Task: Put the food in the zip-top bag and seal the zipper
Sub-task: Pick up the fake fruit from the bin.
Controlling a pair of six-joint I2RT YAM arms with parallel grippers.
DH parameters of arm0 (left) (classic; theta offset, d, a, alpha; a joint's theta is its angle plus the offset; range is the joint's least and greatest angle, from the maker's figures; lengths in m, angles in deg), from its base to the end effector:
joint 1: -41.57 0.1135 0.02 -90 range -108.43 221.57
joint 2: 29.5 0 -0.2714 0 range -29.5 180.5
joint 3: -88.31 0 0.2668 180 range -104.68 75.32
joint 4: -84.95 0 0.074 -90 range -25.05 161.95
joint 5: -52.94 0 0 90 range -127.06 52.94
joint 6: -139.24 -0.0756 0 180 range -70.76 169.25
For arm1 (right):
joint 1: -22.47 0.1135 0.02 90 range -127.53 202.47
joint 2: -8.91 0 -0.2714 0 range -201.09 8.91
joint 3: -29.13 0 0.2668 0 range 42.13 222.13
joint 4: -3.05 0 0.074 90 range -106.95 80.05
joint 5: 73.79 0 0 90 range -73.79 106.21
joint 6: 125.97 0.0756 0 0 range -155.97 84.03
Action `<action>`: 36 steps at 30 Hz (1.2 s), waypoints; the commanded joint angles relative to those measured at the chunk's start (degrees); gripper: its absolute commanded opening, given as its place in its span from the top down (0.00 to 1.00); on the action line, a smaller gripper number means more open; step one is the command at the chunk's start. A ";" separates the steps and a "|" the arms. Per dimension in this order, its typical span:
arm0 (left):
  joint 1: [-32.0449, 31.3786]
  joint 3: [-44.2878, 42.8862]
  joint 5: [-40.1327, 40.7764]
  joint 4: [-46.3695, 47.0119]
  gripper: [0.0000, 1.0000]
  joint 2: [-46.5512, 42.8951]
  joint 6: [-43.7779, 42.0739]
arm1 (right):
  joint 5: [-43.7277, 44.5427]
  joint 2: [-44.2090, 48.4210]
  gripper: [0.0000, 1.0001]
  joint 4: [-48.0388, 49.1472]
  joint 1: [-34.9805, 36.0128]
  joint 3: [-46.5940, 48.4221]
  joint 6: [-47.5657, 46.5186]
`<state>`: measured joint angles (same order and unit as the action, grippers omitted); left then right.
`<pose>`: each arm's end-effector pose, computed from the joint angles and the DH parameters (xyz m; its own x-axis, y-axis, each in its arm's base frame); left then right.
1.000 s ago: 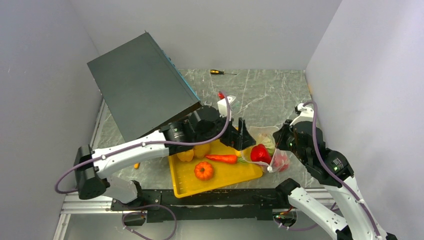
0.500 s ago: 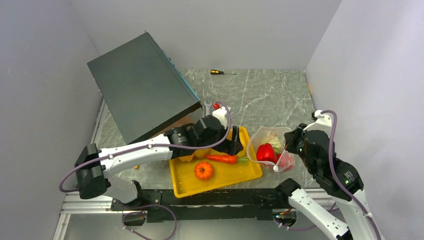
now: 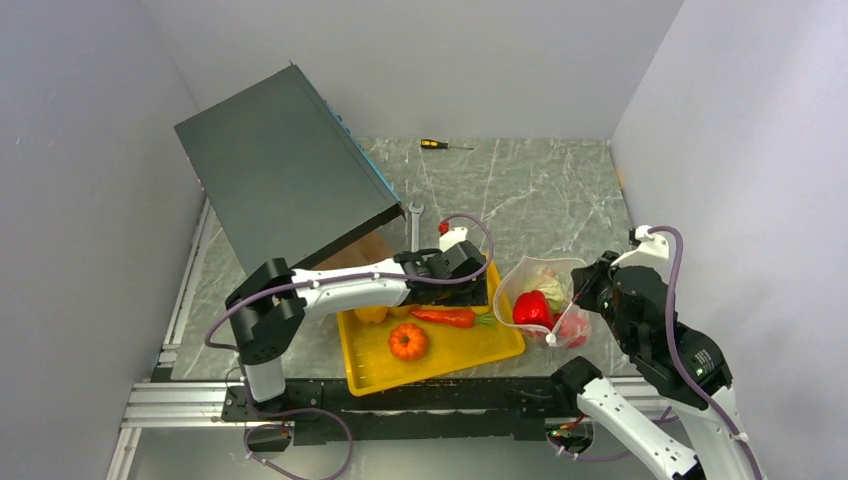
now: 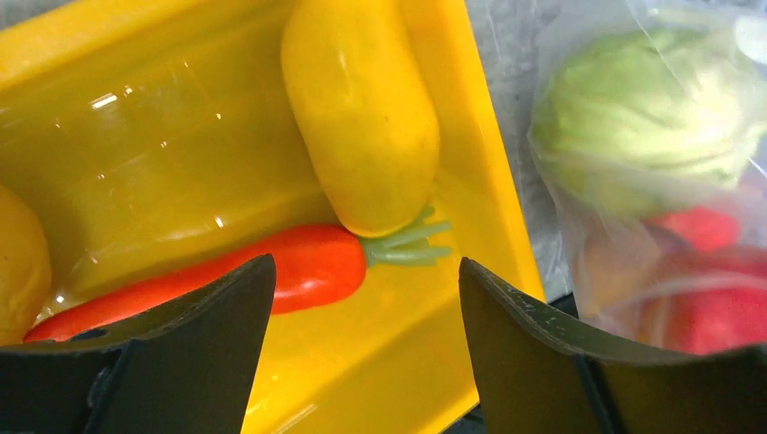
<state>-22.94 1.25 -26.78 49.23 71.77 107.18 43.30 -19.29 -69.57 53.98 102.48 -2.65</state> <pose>0.1960 -0.3798 0.2006 -0.8856 -0.0801 -0.4574 0.1661 0.8652 -0.4731 0.0984 0.0200 0.3657 -0.3950 0.3315 -0.8568 0.1151 0.9431 0.3118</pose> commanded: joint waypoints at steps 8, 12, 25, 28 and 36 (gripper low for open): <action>1.22 -4.78 4.44 5.89 0.20 6.40 0.64 | 0.78 0.94 1.00 2.22 0.23 2.40 0.32; 1.61 -5.50 4.15 7.03 0.21 8.00 -0.50 | 0.68 1.23 1.00 2.22 0.24 2.07 0.34; 2.02 -5.82 2.54 9.61 0.39 10.50 -3.92 | 0.18 1.46 1.00 1.83 0.17 1.71 0.31; 2.11 -4.94 2.66 9.64 0.47 8.62 -5.27 | 0.00 1.65 1.00 1.90 0.19 1.23 0.17; 2.35 2.36 -3.81 14.39 0.57 -1.88 -6.42 | -0.28 1.97 1.00 2.12 0.22 0.96 0.09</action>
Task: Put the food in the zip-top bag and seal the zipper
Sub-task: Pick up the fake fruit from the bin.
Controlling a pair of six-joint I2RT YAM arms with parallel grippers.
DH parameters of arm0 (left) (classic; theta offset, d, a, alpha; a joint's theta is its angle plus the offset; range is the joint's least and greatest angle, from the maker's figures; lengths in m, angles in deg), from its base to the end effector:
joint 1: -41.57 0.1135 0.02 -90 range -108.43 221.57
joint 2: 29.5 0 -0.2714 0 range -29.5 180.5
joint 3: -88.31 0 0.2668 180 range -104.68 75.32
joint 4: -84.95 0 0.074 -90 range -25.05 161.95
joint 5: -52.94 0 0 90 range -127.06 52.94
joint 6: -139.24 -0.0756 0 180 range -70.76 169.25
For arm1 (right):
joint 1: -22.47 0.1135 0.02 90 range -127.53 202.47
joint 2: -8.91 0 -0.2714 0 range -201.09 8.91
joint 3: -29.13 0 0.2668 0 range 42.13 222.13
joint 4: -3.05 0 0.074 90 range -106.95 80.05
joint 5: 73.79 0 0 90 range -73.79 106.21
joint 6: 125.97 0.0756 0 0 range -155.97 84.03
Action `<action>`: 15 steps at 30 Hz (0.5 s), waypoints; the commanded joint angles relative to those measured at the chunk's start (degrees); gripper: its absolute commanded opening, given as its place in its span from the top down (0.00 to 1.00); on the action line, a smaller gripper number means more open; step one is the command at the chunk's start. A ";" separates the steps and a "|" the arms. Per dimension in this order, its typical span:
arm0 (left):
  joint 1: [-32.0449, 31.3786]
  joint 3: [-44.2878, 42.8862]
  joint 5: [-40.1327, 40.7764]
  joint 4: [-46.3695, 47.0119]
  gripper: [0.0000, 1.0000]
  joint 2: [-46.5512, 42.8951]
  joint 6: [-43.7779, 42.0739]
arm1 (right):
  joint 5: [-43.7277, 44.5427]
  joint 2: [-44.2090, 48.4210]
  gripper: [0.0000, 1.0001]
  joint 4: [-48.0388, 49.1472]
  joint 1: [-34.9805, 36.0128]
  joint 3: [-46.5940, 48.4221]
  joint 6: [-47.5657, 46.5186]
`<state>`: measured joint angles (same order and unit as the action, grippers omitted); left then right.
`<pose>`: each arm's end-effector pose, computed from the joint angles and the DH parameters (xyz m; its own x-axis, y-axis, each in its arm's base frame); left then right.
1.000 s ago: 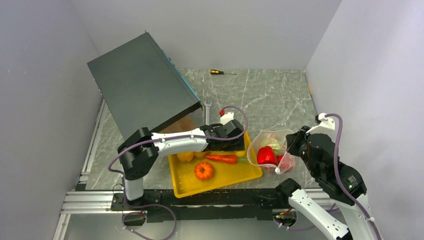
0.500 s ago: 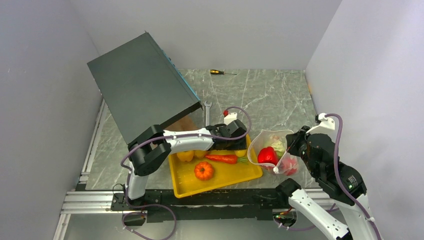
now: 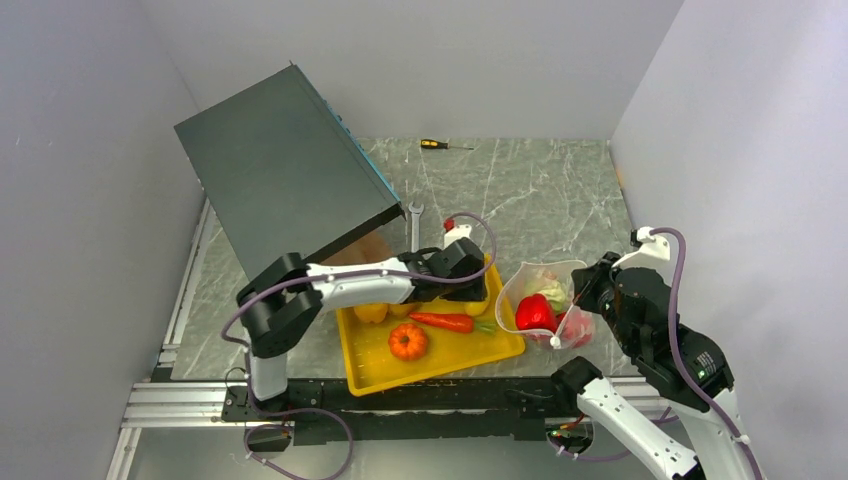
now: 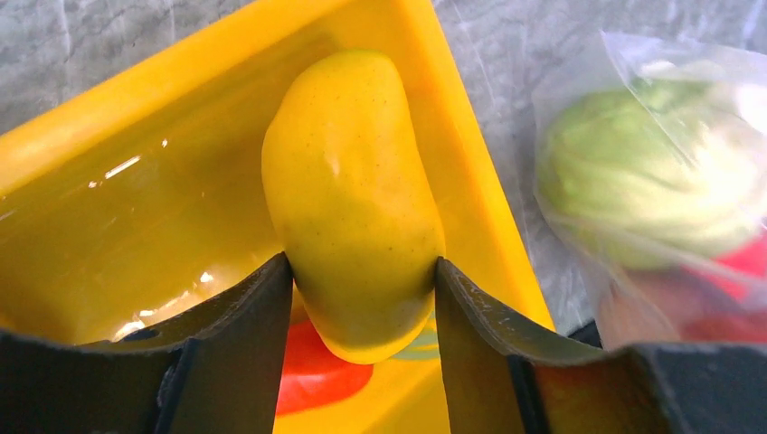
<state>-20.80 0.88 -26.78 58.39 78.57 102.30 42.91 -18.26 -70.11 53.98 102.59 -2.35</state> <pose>0.2228 -0.3966 0.1686 -0.8563 -0.0599 -0.5130 0.2181 0.8584 -0.4644 0.0938 0.0176 0.3663 -0.3902 0.3410 -0.8553 0.1091 0.9395 0.3248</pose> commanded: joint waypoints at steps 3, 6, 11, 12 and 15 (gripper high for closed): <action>0.19 4.71 -6.70 6.00 0.58 -13.38 -2.50 | 0.07 0.54 1.00 2.53 0.21 1.45 -0.08; 0.14 5.74 -9.62 5.22 0.58 -17.57 -4.88 | -0.23 0.71 1.00 3.16 0.20 1.12 0.16; 0.14 9.04 -14.08 6.98 0.59 -25.94 -5.98 | -0.68 0.40 1.00 3.41 0.22 1.01 0.52; 0.02 9.83 -15.09 7.96 0.59 -27.35 -6.24 | -0.80 0.32 1.00 3.49 0.22 0.97 0.56; -0.56 11.73 -17.33 10.57 0.59 -31.27 -7.64 | -1.06 0.00 1.00 4.56 0.22 0.62 -0.11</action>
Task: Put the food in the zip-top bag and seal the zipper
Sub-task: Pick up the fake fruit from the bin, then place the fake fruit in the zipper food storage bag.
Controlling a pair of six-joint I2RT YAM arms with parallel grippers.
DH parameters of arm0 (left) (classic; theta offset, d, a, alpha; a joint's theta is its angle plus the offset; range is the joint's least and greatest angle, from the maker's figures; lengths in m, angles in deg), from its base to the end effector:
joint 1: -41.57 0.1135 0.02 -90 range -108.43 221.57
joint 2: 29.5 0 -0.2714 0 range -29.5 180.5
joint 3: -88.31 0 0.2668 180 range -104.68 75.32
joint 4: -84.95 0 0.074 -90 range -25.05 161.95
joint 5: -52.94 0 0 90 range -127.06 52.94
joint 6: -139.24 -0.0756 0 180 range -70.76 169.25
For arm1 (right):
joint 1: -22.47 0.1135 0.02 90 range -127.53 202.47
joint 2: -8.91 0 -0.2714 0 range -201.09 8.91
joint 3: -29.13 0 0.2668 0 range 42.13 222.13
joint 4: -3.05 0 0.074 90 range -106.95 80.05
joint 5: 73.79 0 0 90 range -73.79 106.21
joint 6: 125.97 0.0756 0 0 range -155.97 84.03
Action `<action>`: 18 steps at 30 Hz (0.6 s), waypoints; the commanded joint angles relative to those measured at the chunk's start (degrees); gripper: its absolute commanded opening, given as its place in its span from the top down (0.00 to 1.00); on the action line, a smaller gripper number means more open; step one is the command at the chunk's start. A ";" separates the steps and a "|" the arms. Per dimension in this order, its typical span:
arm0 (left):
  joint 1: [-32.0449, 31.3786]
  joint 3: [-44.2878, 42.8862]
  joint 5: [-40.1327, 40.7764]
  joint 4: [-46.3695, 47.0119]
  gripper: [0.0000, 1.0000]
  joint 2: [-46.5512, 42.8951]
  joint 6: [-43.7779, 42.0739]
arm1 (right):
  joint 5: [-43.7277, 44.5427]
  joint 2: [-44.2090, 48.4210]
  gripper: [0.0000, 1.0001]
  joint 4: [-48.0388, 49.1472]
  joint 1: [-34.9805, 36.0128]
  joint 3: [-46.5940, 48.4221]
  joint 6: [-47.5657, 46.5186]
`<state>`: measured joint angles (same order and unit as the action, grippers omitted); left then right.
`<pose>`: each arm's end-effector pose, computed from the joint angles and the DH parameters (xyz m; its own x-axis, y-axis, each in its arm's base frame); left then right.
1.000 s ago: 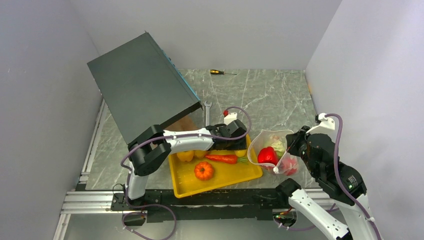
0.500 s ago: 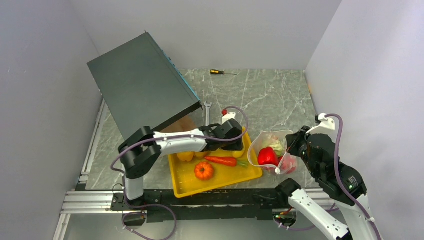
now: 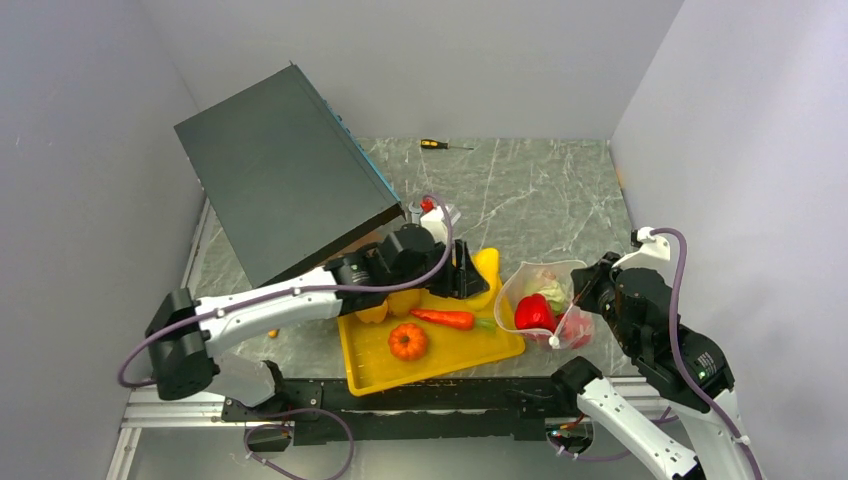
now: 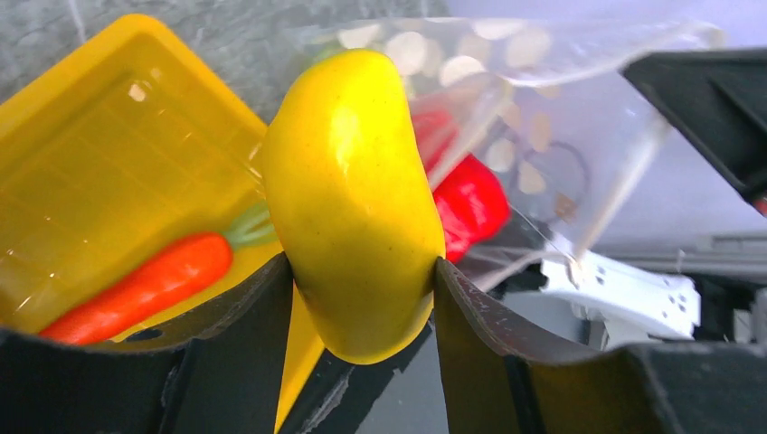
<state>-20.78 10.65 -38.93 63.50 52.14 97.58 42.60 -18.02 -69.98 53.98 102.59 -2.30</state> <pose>0.1750 -0.3393 0.2993 -0.8041 -0.0742 -0.5898 0.4487 0.5751 -0.6840 0.0929 0.0176 0.3668 -0.3881 0.3446 -0.8548 0.1035 0.9379 0.3311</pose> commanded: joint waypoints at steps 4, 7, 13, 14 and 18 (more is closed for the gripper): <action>-1.70 1.68 -8.81 7.39 0.59 -7.04 -3.87 | -1.06 -1.70 1.00 4.52 0.22 1.45 -0.13; -3.01 0.72 -12.53 10.33 0.59 -6.61 -4.24 | -1.47 -1.84 1.00 5.34 0.22 1.17 -0.25; -3.99 -3.74 -21.16 12.75 0.60 -0.28 -0.50 | -2.19 -2.63 1.00 5.31 0.17 1.49 -0.03; -4.01 -3.98 -21.88 13.24 0.60 0.50 0.66 | -2.25 -2.53 1.00 5.48 0.26 1.37 -0.06; -4.00 -6.66 -23.87 12.10 0.60 4.15 3.14 | -2.27 -2.22 1.00 5.63 0.22 1.16 -0.78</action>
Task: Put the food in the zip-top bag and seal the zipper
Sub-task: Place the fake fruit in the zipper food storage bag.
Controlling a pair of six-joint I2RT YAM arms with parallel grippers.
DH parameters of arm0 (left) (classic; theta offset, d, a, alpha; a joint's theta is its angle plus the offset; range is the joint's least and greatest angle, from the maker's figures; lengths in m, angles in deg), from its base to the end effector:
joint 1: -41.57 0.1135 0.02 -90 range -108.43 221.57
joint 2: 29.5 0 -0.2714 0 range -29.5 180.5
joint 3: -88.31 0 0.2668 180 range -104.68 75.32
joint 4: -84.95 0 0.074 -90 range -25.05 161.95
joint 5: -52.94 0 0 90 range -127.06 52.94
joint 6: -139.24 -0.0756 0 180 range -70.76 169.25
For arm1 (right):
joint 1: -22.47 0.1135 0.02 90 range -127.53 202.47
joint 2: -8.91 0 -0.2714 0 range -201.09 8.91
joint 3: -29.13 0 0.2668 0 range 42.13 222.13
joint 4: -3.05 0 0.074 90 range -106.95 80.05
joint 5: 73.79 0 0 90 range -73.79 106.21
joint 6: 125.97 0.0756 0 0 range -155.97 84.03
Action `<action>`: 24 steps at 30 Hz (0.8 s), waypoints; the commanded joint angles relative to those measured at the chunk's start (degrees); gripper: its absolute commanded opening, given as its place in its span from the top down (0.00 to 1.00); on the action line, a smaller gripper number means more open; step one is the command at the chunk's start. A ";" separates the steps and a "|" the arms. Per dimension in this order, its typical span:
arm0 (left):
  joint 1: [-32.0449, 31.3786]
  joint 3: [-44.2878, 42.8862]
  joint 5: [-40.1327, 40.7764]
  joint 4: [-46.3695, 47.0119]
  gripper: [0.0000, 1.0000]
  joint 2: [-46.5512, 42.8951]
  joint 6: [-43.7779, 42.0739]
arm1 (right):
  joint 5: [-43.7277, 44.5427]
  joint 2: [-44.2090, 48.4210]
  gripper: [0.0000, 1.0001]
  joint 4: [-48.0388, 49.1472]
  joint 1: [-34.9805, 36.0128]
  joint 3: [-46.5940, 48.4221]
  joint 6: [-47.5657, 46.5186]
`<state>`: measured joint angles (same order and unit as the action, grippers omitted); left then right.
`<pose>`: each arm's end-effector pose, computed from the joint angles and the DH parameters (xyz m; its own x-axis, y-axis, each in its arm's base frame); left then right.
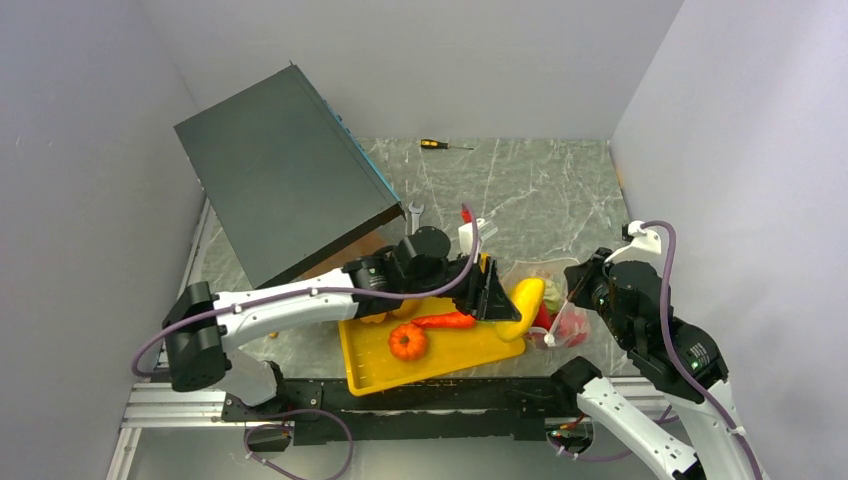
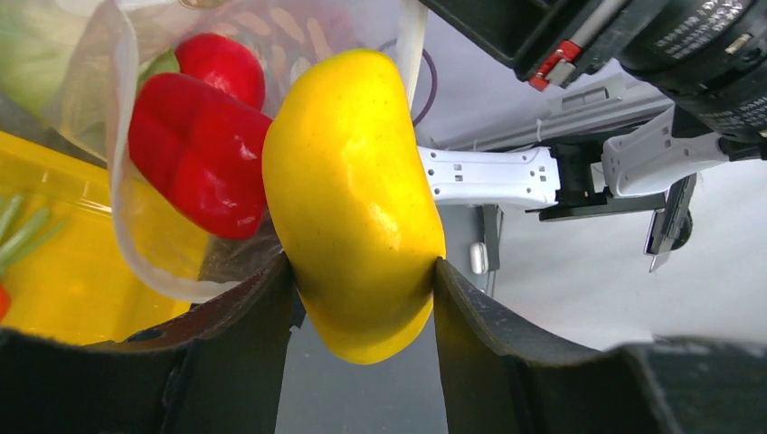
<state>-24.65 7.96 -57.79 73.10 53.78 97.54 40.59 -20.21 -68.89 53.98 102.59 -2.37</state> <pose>0.1346 -0.3719 0.3325 -0.8105 0.1076 -0.5758 0.5843 0.2168 -0.7820 0.1018 0.0258 0.3659 -0.4198 0.3338 -0.8440 0.0818 0.9400 0.3311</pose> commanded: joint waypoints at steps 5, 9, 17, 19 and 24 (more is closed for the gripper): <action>-0.06 -7.10 -8.12 2.67 0.60 6.40 7.01 | -2.34 0.37 1.00 6.01 0.17 0.53 -2.04; 0.50 -11.41 -11.38 1.18 0.61 10.65 11.22 | -5.62 0.39 1.00 7.56 0.22 -0.25 -3.23; 3.28 -10.42 -12.16 8.12 0.59 14.53 20.63 | -7.82 0.79 1.00 8.13 0.22 -0.67 -4.08; 3.73 -10.34 -10.83 8.13 0.58 14.73 21.24 | -7.91 1.13 1.00 8.10 0.23 -0.73 -3.99; 4.55 -10.01 -7.78 8.39 0.57 15.91 23.71 | -8.43 1.43 1.00 8.48 0.20 -1.56 -4.08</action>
<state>-20.61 -1.54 -68.13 77.03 69.26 117.60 33.58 -19.34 -64.87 53.98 100.63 -6.00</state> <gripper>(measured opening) 0.564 0.008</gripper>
